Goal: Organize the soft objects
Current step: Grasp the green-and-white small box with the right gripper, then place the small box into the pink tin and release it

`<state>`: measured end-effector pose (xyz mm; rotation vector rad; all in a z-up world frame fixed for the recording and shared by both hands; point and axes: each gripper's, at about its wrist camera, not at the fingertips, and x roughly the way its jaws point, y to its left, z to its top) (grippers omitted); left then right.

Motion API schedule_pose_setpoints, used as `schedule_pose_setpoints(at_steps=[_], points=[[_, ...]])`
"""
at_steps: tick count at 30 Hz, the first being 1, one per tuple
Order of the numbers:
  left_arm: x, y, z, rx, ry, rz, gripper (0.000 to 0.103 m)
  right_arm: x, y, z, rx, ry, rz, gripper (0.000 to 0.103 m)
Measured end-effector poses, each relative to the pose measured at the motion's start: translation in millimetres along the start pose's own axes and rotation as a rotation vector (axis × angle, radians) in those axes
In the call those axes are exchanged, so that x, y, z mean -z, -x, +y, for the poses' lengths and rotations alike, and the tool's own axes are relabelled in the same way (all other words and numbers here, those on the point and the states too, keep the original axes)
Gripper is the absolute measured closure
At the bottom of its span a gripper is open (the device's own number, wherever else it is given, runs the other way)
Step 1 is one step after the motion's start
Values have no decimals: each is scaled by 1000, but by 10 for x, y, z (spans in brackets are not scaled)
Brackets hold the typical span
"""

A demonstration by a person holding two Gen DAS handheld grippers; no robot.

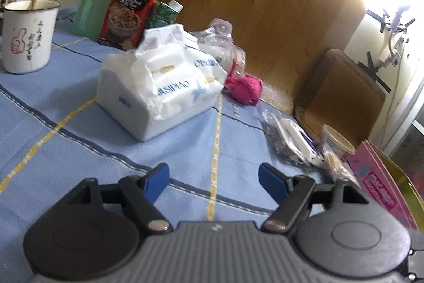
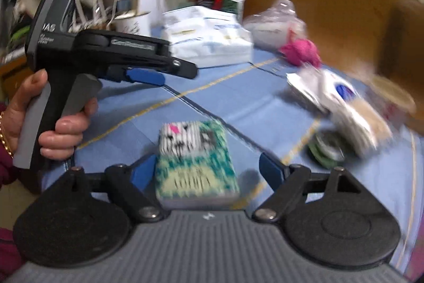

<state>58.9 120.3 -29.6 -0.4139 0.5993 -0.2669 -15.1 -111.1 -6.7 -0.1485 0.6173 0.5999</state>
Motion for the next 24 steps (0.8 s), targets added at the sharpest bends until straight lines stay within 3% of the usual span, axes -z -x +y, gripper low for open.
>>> schedule_pose_setpoints(at_steps=[6, 8, 10, 12, 13, 16, 20, 24], points=[[138, 124, -292, 93, -67, 58, 30, 127, 88, -20, -16, -76, -32, 17], [194, 178, -401, 122, -98, 81, 36, 136, 105, 48, -14, -53, -38, 17], [257, 192, -494, 133, -136, 126, 49, 168, 156, 92, -14, -26, -49, 18], [344, 131, -563, 128, -167, 203, 59, 182, 119, 99, -15, -13, -41, 34], [378, 146, -568, 145, -160, 198, 62, 190, 107, 99, -6, -10, -42, 46], [383, 167, -669, 150, -155, 211, 62, 210, 184, 53, -9, -35, -66, 47], [207, 176, -996, 219, -201, 189, 62, 201, 486, -17, 82, -61, -174, 47], [72, 48, -1613, 325, -303, 174, 62, 249, 912, -211, 234, -91, -278, 46]])
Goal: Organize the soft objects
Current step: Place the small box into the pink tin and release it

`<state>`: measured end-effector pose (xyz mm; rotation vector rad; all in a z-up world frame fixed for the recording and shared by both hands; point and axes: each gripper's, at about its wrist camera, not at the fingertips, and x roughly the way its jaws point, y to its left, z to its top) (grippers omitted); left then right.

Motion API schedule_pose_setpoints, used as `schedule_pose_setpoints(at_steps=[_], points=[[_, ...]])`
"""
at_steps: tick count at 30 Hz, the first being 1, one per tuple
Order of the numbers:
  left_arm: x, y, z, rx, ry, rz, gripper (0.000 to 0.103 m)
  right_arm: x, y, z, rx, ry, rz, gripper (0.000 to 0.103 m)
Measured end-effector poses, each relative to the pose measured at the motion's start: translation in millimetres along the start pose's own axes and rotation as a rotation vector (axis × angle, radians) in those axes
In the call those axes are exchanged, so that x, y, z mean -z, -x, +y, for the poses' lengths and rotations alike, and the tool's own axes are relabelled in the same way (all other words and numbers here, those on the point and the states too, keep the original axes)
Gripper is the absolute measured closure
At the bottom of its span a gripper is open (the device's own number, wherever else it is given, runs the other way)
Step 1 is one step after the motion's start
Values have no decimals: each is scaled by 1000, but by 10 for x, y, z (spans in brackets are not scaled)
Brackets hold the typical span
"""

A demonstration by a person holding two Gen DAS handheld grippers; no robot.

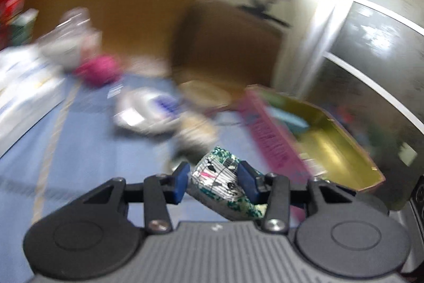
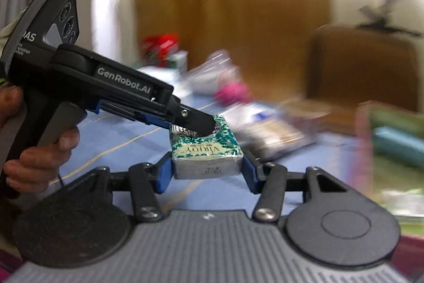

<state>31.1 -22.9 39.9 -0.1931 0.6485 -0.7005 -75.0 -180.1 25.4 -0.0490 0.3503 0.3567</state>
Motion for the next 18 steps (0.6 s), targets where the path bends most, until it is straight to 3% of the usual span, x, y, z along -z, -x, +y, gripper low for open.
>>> schedule_pose_setpoints(at_steps=[4, 9, 13, 16, 18], points=[[-184, -381, -597, 78, -124, 1, 62, -8, 337, -342, 169, -22, -52, 46], [-195, -840, -1133, 136, -184, 38, 61, 78, 583, -775, 295, -86, -54, 46], [-161, -1122, -1390, 117, -207, 62, 58, 166, 602, -1004, 428, -92, -42, 46], [-85, -1186, -1498, 76, -239, 61, 58, 244, 510, -1173, 642, -80, -27, 41], [-28, -1151, -1488, 63, -262, 54, 57, 285, 548, -1254, 653, -110, -47, 41]])
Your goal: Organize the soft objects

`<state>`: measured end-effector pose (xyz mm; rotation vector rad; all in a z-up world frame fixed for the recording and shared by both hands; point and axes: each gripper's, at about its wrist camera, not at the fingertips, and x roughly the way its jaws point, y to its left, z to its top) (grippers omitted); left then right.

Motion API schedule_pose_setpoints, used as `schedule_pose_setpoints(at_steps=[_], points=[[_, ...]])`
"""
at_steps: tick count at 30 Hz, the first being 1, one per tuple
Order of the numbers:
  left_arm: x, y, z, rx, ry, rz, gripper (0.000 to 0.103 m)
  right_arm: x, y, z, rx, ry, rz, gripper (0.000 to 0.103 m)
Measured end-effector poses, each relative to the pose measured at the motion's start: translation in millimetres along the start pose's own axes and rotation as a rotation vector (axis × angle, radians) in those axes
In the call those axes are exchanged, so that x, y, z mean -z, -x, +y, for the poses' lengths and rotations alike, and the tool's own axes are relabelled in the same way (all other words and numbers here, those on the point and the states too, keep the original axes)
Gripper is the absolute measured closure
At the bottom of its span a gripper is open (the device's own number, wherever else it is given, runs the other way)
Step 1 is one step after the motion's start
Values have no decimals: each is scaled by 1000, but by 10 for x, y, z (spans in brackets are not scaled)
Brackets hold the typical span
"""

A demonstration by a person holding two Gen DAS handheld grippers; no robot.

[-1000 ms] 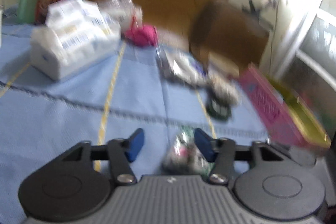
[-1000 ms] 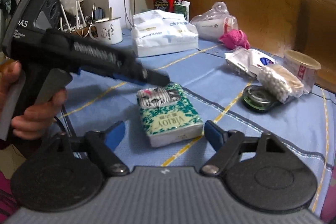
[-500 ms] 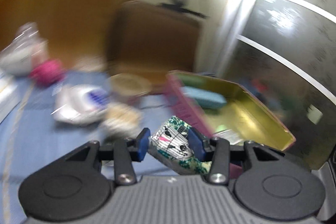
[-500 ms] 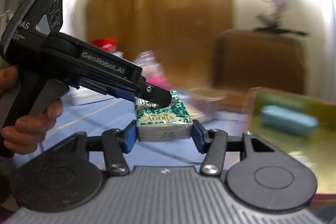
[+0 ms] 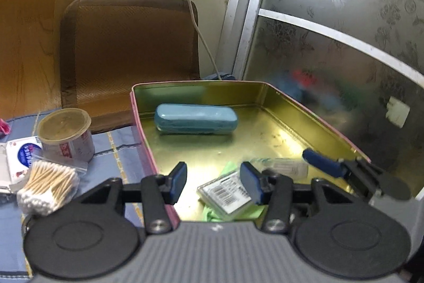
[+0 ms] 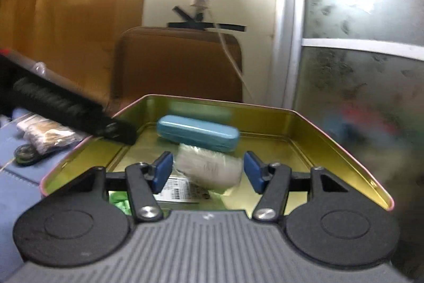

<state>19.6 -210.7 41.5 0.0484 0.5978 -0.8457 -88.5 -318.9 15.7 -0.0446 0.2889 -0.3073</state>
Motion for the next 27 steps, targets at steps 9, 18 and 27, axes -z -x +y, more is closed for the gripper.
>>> schedule_pose_setpoints(at_steps=[9, 18, 27], points=[[156, 368, 320, -57, 11, -41, 57, -47, 178, -33, -68, -84, -48, 42], [675, 1034, 1417, -304, 203, -93, 56, -351, 178, 633, -398, -84, -28, 51], [1284, 1665, 2564, -577, 511, -128, 56, -452, -540, 1880, -593, 36, 144, 51]])
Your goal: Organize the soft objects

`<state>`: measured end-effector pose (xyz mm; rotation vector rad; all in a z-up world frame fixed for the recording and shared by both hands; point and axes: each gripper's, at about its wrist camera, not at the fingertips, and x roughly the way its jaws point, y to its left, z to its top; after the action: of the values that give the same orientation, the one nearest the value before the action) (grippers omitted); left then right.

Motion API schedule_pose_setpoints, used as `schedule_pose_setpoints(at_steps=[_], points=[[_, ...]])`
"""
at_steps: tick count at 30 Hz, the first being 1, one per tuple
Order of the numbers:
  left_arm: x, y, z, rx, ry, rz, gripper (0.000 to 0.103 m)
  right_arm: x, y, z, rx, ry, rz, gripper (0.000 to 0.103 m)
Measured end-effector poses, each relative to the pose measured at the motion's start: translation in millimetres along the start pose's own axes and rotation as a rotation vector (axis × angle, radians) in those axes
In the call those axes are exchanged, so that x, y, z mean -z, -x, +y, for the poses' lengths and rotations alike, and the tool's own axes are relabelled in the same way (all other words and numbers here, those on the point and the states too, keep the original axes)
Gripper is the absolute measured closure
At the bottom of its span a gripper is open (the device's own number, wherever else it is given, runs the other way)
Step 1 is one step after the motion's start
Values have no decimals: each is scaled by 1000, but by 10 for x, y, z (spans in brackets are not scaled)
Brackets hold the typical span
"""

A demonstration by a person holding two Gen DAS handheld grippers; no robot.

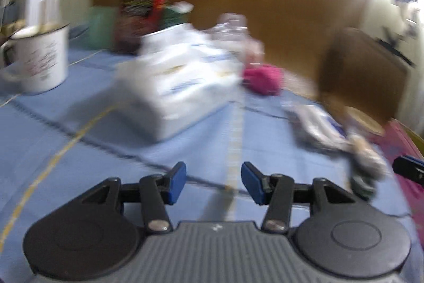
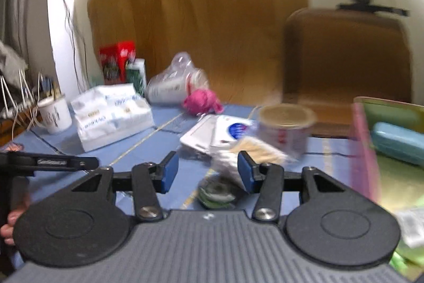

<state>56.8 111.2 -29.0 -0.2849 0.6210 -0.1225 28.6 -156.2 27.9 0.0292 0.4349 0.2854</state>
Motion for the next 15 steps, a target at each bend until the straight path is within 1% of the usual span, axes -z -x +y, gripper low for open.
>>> schedule_pose_setpoints(at_steps=[1, 2, 4, 7, 9, 10, 11, 12, 13, 15], points=[[-9, 15, 64, 30, 33, -6, 55, -66, -132, 53, -9, 26, 15, 51], [-10, 12, 83, 35, 41, -9, 55, -116, -232, 113, -17, 56, 27, 51], [-6, 40, 55, 37, 23, -31, 55, -220, -496, 255, -15, 119, 64, 51], [23, 114, 17, 47, -9, -75, 54, -303, -842, 449, 11, 225, 117, 51], [18, 126, 37, 66, -6, -85, 54, -287, -1049, 552, 29, 309, 150, 51], [25, 139, 41, 72, 2, -84, 54, -260, -1143, 595, 53, 357, 166, 51], [16, 136, 70, 78, 18, -79, 54, -228, -1219, 620, 87, 398, 187, 55], [9, 126, 89, 86, 35, -74, 54, -188, -1292, 622, 120, 432, 206, 65], [15, 123, 112, 93, 50, -71, 54, -158, -1309, 604, 123, 437, 210, 74], [19, 134, 154, 101, 75, -71, 54, -142, -1232, 598, 139, 436, 179, 84]])
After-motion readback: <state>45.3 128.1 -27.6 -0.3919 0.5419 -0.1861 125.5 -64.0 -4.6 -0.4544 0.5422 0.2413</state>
